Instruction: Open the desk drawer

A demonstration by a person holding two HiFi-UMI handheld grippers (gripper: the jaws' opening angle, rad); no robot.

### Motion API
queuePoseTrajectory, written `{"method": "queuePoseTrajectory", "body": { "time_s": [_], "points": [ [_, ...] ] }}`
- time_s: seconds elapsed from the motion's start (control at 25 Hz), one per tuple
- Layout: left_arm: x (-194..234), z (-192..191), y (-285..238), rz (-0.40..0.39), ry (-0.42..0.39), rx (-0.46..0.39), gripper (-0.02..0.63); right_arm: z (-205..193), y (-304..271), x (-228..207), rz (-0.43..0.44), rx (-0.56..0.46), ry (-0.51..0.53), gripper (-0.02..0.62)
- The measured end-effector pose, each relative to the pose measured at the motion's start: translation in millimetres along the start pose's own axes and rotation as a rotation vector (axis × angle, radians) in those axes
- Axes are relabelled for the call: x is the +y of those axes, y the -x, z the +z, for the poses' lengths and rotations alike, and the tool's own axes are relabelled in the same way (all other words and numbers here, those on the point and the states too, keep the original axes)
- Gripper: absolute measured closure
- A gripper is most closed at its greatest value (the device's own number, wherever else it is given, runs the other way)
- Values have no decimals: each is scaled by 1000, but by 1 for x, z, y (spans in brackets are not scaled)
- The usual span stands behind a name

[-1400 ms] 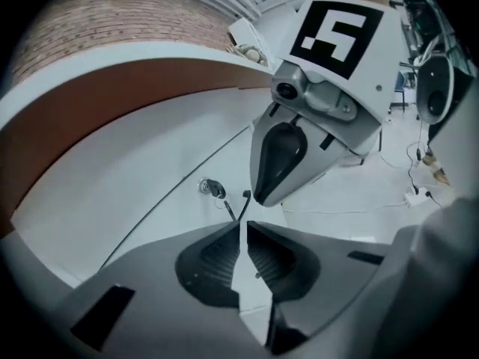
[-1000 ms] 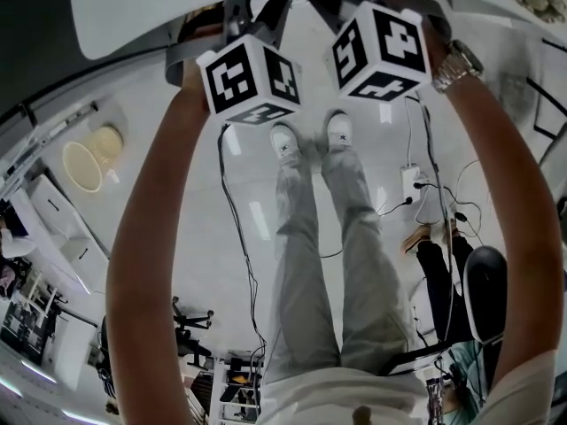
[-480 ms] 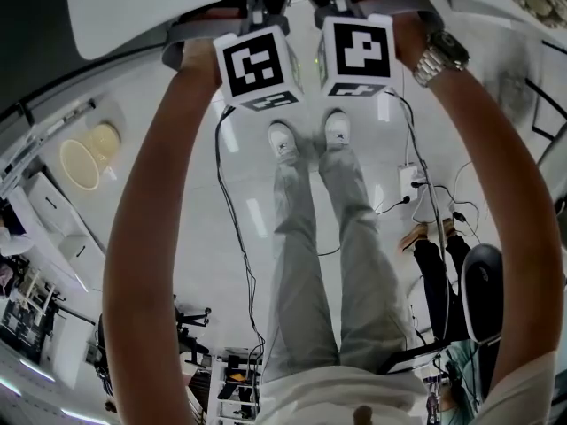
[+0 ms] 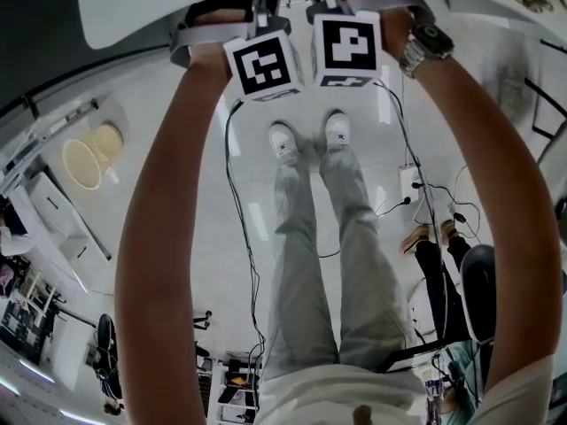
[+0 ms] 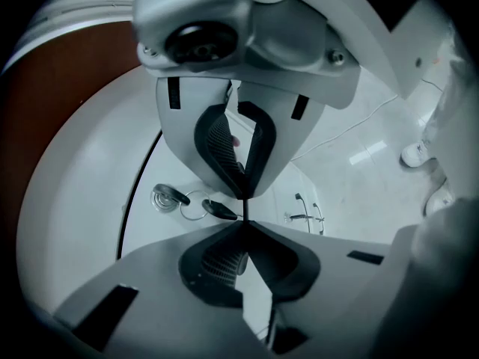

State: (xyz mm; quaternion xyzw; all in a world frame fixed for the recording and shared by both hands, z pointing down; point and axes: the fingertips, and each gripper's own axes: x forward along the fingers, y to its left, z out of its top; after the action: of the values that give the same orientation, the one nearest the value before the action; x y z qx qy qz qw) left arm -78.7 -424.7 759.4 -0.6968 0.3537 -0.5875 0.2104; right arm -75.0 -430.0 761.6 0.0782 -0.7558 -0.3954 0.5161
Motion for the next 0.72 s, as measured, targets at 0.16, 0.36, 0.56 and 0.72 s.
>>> {"method": "queuePoseTrajectory", "body": {
  "time_s": [0.16,0.36,0.56,0.72],
  "points": [
    [2,-2,1,14,7,20,584,1,0,0,-2,9,3,561],
    [1,-1,2,-8,-17,27,586,0,3,3,12,12,-4,561],
    [-8,-1,8,-12,-49,30,586,0,11,13,20,7,2,561],
    [-12,4,11,-25,-21,29,586,0,14,18,21,11,-4,561]
  ]
}}
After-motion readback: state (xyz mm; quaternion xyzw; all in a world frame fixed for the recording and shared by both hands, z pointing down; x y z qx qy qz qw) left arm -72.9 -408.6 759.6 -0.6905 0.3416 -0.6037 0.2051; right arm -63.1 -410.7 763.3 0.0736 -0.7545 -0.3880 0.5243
